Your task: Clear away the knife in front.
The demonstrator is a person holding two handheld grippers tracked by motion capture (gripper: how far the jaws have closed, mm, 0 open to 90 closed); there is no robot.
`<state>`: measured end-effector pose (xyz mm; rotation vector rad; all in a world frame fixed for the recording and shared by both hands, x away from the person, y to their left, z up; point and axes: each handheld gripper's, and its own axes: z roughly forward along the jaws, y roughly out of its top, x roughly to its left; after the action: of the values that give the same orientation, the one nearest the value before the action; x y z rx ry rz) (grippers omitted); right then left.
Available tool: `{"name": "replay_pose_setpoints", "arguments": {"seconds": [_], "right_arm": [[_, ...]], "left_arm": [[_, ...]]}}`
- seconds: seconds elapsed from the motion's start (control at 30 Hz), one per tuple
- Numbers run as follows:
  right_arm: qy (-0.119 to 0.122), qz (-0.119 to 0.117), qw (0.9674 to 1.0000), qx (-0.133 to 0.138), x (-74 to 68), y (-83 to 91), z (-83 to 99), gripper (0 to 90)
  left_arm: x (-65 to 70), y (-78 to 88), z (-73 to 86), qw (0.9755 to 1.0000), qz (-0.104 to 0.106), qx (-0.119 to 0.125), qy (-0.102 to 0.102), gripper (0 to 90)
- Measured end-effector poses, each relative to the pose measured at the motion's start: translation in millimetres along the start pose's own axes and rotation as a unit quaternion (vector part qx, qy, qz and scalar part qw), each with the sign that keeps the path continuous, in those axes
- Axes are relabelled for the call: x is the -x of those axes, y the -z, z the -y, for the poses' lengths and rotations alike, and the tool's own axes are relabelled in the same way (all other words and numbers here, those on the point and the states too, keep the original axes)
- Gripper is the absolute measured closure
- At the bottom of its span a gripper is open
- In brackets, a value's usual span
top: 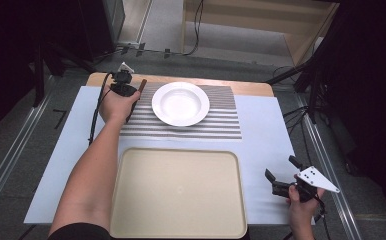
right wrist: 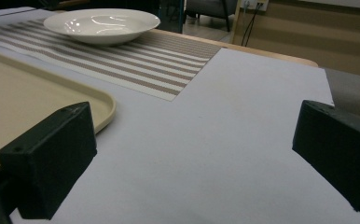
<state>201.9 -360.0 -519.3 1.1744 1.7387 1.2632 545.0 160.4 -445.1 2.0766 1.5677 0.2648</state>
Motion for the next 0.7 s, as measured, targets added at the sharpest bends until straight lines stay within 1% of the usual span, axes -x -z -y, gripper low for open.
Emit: {"name": "replay_pose_setpoints", "arguments": {"seconds": [0.07,0.23,0.43,0.53,0.7], "right_arm": [[0.0,0.0,1.0,0.0,-0.1,0.0,0.0,0.0],[0.0,0.0,1.0,-0.002,-0.4,0.0,0.0,0.0],[0.001,0.002,1.0,-0.004,-0.6,-0.3,0.0,0.0],[0.003,0.002,1.0,-0.004,-0.8,-0.5,0.0,0.0],[0.003,0.001,1.0,-0.005,-0.8,-0.3,0.0,0.0]], "left_arm": [[1.4,4.3,2.2,1.0,0.003,0.005,-0.004,76.9],[3.5,15.9,8.5,0.9997,0.023,0.006,-0.009,76.9],[9.2,28.5,17.2,0.9991,0.03,0.008,-0.029,76.8],[12.1,32.9,22.6,0.9988,0.038,0.007,-0.032,76.8],[16.3,38.2,31.4,0.9983,0.041,0.008,-0.04,76.8]]}}
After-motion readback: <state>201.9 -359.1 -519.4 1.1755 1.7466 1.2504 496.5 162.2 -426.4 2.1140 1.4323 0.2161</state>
